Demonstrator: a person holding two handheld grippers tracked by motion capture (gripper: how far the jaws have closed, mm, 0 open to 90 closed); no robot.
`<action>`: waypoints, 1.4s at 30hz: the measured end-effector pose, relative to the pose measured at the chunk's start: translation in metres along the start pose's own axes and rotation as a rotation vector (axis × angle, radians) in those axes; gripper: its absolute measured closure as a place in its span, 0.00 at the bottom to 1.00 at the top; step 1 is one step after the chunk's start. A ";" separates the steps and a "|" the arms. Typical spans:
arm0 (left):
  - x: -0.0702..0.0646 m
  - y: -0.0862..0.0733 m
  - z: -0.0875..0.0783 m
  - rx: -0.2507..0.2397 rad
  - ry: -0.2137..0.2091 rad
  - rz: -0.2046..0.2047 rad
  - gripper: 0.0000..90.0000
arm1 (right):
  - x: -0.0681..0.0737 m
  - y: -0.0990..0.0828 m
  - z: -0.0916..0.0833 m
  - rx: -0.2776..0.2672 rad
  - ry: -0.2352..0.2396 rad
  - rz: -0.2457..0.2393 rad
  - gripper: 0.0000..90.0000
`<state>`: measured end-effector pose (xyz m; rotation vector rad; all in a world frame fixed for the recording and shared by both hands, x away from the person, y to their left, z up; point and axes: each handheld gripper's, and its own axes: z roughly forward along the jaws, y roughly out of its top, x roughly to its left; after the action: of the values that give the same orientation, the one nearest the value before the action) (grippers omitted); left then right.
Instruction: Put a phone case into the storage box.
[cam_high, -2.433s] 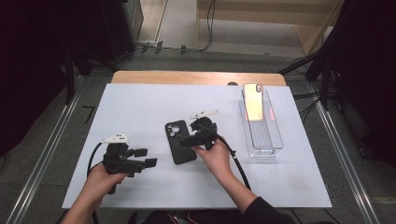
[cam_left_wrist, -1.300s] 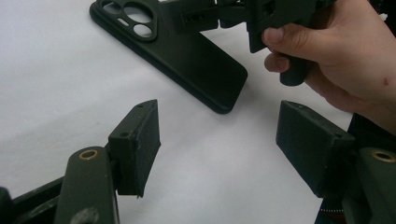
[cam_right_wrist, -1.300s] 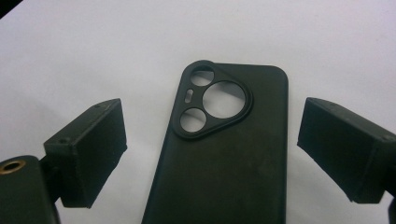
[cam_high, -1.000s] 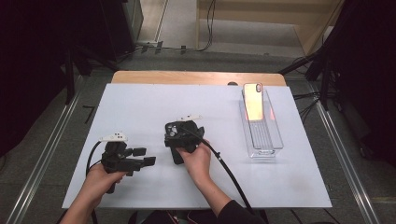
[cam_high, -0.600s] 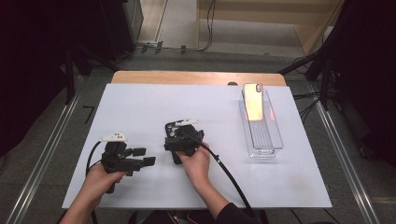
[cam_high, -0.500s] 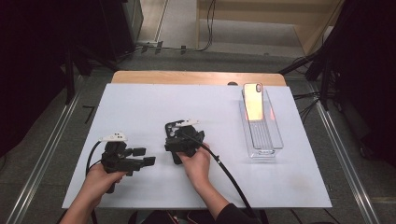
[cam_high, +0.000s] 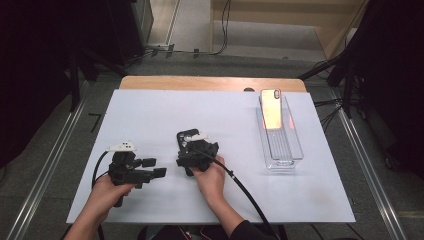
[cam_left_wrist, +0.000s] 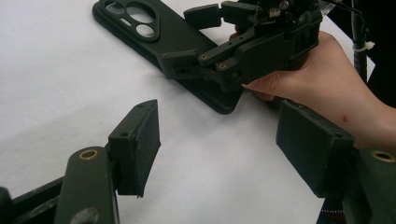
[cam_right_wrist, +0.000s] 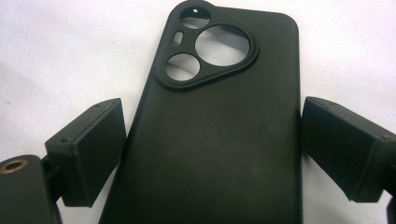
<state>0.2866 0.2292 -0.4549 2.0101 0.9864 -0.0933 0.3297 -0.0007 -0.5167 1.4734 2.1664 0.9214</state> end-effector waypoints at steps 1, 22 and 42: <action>0.000 0.000 0.000 -0.001 0.000 -0.001 0.35 | 0.000 0.000 0.000 0.003 -0.004 -0.002 0.08; 0.001 0.004 0.000 -0.013 -0.002 -0.009 0.35 | 0.000 0.000 -0.001 0.000 -0.012 -0.015 0.11; 0.002 0.007 -0.003 -0.040 -0.010 -0.052 0.35 | -0.021 0.012 -0.019 -0.021 0.092 0.003 0.13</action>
<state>0.2921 0.2299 -0.4490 1.9465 1.0267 -0.1105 0.3345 -0.0228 -0.4965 1.4519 2.2124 1.0283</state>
